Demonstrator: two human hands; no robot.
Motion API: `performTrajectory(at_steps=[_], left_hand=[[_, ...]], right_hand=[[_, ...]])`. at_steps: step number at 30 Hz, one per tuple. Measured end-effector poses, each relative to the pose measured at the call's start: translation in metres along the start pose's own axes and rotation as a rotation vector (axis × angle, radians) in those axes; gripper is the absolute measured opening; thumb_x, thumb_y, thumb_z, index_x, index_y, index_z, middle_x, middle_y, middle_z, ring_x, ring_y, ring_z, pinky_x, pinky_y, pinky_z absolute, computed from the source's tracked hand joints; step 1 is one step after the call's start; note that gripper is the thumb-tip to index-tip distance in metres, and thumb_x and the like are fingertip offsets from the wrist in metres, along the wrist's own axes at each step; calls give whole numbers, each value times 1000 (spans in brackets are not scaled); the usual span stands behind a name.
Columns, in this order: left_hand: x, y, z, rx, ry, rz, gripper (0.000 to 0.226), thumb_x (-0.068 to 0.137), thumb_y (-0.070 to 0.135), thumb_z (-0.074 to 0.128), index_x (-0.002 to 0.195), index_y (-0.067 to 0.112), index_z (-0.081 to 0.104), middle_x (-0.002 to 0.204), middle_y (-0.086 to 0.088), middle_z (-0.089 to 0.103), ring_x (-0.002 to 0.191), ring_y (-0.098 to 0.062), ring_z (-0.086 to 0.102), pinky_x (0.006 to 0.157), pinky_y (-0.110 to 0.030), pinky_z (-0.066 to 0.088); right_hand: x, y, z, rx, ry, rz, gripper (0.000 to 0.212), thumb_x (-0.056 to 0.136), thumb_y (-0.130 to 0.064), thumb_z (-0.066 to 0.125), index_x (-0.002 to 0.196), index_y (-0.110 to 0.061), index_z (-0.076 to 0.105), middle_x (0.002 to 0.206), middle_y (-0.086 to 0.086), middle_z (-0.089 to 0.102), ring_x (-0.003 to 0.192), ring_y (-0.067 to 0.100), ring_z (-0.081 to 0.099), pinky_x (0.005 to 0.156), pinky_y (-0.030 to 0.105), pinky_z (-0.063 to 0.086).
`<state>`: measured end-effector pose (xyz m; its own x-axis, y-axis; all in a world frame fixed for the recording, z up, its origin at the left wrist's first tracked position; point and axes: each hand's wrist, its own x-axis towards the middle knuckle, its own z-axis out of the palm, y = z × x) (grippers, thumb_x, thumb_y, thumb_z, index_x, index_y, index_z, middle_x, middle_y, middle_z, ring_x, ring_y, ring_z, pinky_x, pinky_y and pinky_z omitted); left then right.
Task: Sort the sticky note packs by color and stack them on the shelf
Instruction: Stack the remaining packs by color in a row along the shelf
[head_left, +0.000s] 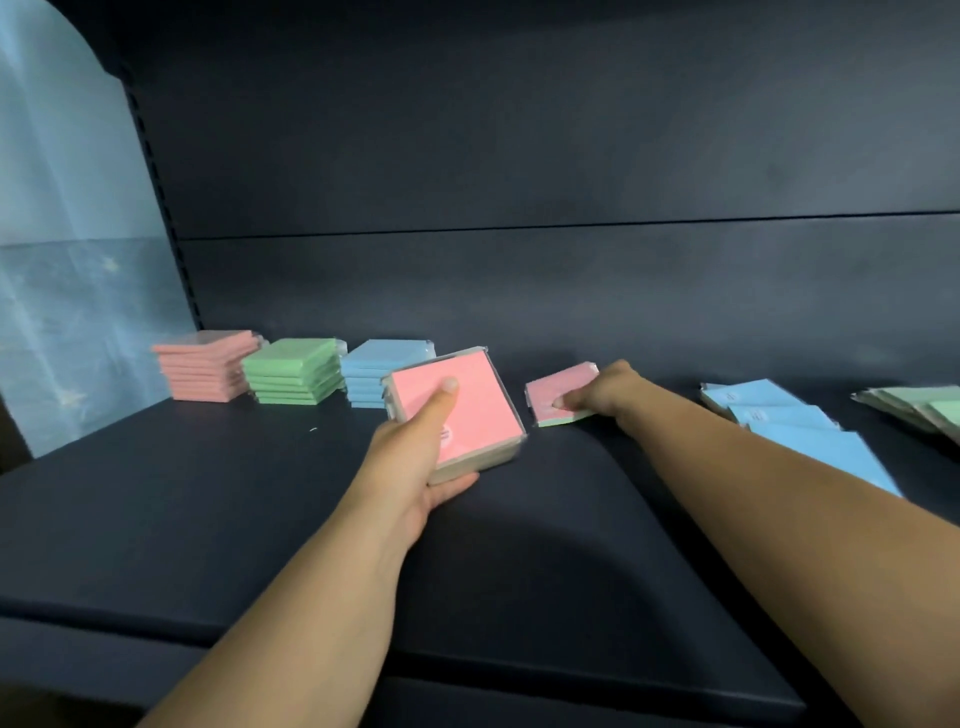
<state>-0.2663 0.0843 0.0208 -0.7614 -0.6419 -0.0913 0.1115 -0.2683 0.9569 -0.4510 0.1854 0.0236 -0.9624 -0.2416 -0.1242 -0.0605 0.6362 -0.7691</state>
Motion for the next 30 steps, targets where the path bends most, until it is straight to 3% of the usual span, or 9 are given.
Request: performTrajectory(at_steps=[2,4,10,13,17,20,24,27,30], left_hand=[[1,0,0,-1,7,-4,34,85,38,62,110,16,56,103,-4,63,94,-23,63,78,-42,52],[2,0,0,2,3,0,34,85,38,63,109,16,56,101,-3,63,92,-24,63,78,-42,52],[2,-1,1,-29,-39,32,30,87,38,60,111,21,54,102,-2,62,91,-23,63,76,-41,51],[-1,-3,2,-25,-84,41,19,88,41,57,98,25,56,93,1,63,84,-19,63,78,-41,50],[-4,-3,3,3,-107,34,36,82,57,55,96,24,59,93,-2,69,86,-20,66,75,-37,54],[-4,-1,4,23,-121,36,43,79,61,55,95,21,62,92,-5,71,86,-21,68,76,-37,55],[-7,1,4,17,-147,46,27,82,47,62,89,20,61,85,-5,71,83,-21,68,76,-37,54],[-10,2,4,-26,-173,50,18,84,37,64,90,20,60,86,-4,70,84,-23,67,77,-38,53],[-12,2,6,23,-210,117,19,86,33,62,99,21,59,96,-3,69,91,-21,66,79,-37,54]], right_hand=[[-3,1,-1,122,-48,-42,50,74,-17,78,114,-1,55,102,13,60,88,24,55,75,26,43],[-13,-1,-3,264,-122,-48,18,80,-9,71,91,-5,57,82,10,61,67,18,55,58,21,46],[-62,-21,-22,1001,-293,-230,12,90,-7,57,86,-17,55,66,0,66,52,10,63,50,21,53],[-86,-23,-10,858,-347,-307,12,89,-10,57,86,-22,55,69,-4,62,60,11,56,57,24,42],[-96,-17,9,744,-310,-385,11,90,-13,57,91,-24,57,81,-7,62,70,10,51,60,25,33],[-101,-13,10,680,-391,-417,10,92,-16,55,87,-24,59,78,-10,65,72,9,57,68,24,40],[-106,-10,13,646,-524,-437,12,95,-19,50,91,-24,60,80,-7,69,72,8,63,62,19,46],[-105,-12,5,690,-523,-416,30,95,-40,42,103,-21,64,94,-4,69,84,11,62,71,24,42],[-101,-13,-5,720,-477,-410,51,87,-56,48,118,-18,62,114,-2,68,105,16,63,93,31,44]])
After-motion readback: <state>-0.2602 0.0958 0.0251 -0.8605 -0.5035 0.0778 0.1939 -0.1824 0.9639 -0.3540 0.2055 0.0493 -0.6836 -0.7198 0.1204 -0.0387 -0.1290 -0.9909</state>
